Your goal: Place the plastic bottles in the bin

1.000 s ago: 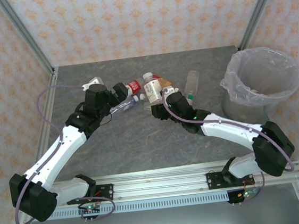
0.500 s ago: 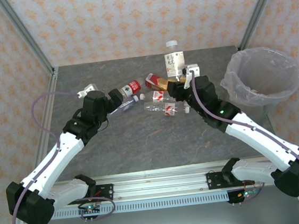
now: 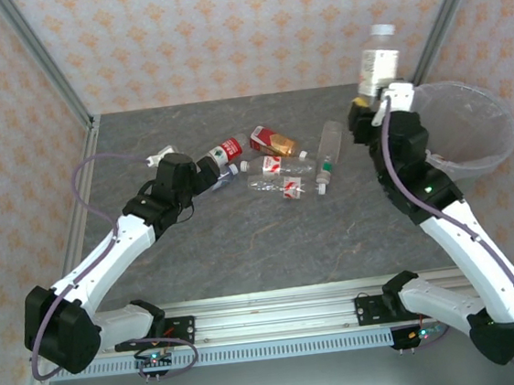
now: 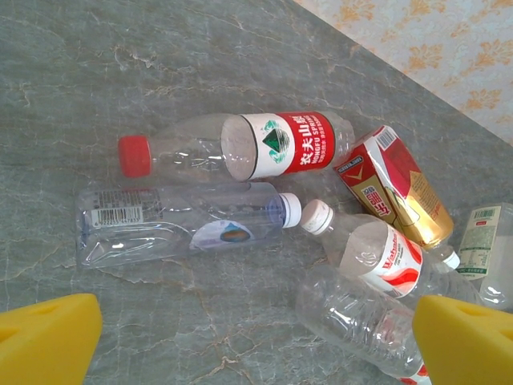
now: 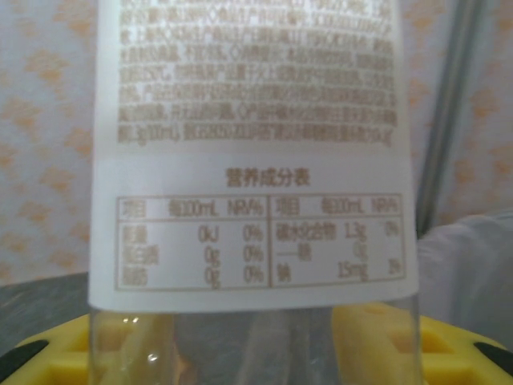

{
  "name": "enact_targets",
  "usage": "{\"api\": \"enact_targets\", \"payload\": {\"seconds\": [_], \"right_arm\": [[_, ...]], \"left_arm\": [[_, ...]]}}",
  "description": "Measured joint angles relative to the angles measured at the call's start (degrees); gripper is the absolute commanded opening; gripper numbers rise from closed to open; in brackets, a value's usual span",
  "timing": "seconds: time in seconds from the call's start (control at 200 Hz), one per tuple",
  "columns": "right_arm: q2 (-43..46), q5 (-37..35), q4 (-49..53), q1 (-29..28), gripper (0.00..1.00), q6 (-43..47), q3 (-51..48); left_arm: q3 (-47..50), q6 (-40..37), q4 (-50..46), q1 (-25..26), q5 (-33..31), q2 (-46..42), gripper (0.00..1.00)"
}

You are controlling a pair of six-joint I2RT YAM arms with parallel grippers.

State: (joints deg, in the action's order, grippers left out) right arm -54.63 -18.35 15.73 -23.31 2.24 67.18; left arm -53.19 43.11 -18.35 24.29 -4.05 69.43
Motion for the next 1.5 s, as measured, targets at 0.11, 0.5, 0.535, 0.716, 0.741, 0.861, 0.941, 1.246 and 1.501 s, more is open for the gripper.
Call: {"api": "enact_targets", "payload": {"seconds": [0.11, 0.5, 0.535, 0.716, 0.741, 0.861, 0.941, 1.246, 1.501], "right_arm": [[1.4, -0.7, 1.0, 6.7, 0.21, 0.0, -0.5], [0.1, -0.5, 4.9, 26.8, 0.22, -0.7, -1.5], [-0.5, 0.0, 5.4, 28.0, 0.22, -0.7, -1.5], [-4.9, 4.6, 9.2, 34.3, 0.26, -0.4, -0.6], [-5.4, 5.3, 9.7, 34.9, 0.26, -0.4, -0.4], [-8.1, 7.7, 11.8, 36.2, 0.26, 0.5, 0.4], [-9.8, 7.9, 13.8, 36.2, 0.27, 1.5, 1.2], [-13.5, 5.2, 17.3, 36.2, 0.46, 5.1, 2.1], [-15.1, 2.3, 18.2, 36.2, 0.72, 4.5, 2.1]], "left_arm": [[0.0, -0.3, 0.2, 0.0, 0.7, 0.0, 1.0], [-0.5, -1.2, 0.0, 0.0, 2.8, 2.5, 1.0], [-0.7, -1.2, -0.3, 0.0, 2.8, 2.6, 1.0], [-1.4, -1.2, -0.7, 0.0, 2.7, 2.8, 1.0], [-1.4, -1.2, -0.8, 0.0, 2.6, 2.8, 1.0], [-1.5, -1.2, -1.2, 0.0, 2.5, 2.9, 1.0], [-1.9, -1.2, -2.0, 0.0, 2.6, 3.0, 1.0], [-2.3, -1.0, -3.8, 0.0, 1.3, 3.1, 1.0], [-2.3, -0.5, -5.7, -0.1, -0.1, 3.1, 1.0]]}}
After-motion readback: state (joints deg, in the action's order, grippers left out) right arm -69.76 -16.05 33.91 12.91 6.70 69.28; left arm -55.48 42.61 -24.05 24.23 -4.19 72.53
